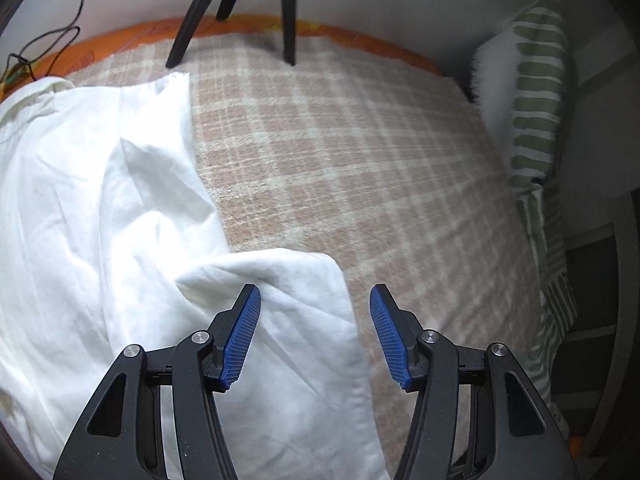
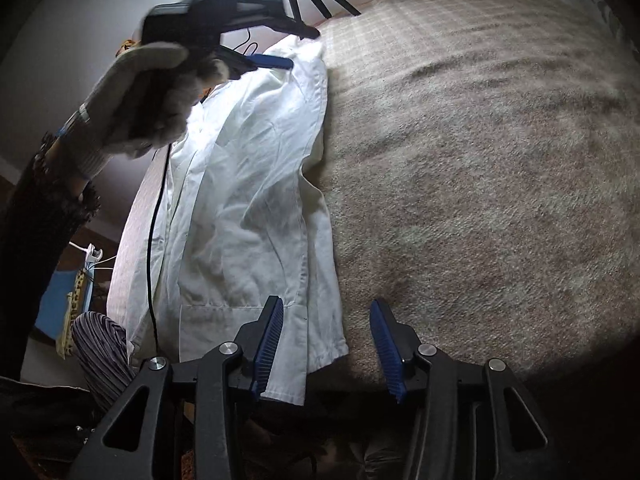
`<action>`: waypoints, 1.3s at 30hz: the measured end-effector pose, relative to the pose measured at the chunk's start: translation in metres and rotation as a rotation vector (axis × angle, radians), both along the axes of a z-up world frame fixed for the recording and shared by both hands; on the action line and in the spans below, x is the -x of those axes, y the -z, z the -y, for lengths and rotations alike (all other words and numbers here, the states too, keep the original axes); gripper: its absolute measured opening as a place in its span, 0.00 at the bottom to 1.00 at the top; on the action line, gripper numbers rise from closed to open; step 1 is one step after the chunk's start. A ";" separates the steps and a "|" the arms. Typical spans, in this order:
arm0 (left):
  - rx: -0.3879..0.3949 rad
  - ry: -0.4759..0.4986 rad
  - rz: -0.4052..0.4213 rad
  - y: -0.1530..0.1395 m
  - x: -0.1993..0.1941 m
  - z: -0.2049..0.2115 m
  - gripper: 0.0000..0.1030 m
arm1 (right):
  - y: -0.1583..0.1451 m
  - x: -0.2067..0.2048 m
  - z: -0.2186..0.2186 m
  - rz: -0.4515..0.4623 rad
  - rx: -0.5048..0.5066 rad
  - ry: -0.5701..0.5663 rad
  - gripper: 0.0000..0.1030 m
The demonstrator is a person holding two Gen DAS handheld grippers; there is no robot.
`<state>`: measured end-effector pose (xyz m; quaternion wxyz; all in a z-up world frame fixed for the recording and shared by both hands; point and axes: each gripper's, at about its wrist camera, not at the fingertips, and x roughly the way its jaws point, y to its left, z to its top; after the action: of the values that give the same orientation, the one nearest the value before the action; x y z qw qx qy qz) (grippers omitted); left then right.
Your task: Fold small clothes
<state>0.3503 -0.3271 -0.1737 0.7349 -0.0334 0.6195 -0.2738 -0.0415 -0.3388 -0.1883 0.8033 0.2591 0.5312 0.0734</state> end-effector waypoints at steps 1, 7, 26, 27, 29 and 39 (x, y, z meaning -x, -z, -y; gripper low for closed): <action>-0.024 -0.013 0.001 0.003 -0.003 0.001 0.54 | -0.001 0.001 -0.002 0.005 0.011 -0.008 0.41; -0.025 -0.041 -0.034 0.012 -0.020 -0.004 0.55 | -0.002 0.000 -0.020 0.022 0.099 -0.055 0.16; -0.120 0.160 0.108 -0.002 0.027 0.023 0.70 | -0.036 -0.003 -0.092 0.167 0.236 -0.183 0.00; -0.136 0.161 0.104 -0.001 0.030 0.026 0.73 | -0.035 -0.005 -0.095 0.167 0.238 -0.189 0.00; -0.190 0.175 0.115 0.004 0.035 0.035 0.76 | -0.032 -0.004 -0.102 0.167 0.242 -0.211 0.00; -0.209 0.131 0.171 0.018 0.031 0.018 0.60 | -0.031 0.001 -0.117 0.187 0.288 -0.259 0.00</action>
<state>0.3188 -0.3451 -0.1916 0.7650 0.1075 0.5807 -0.2570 -0.0421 -0.2215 -0.1573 0.8617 0.0633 0.4882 0.1231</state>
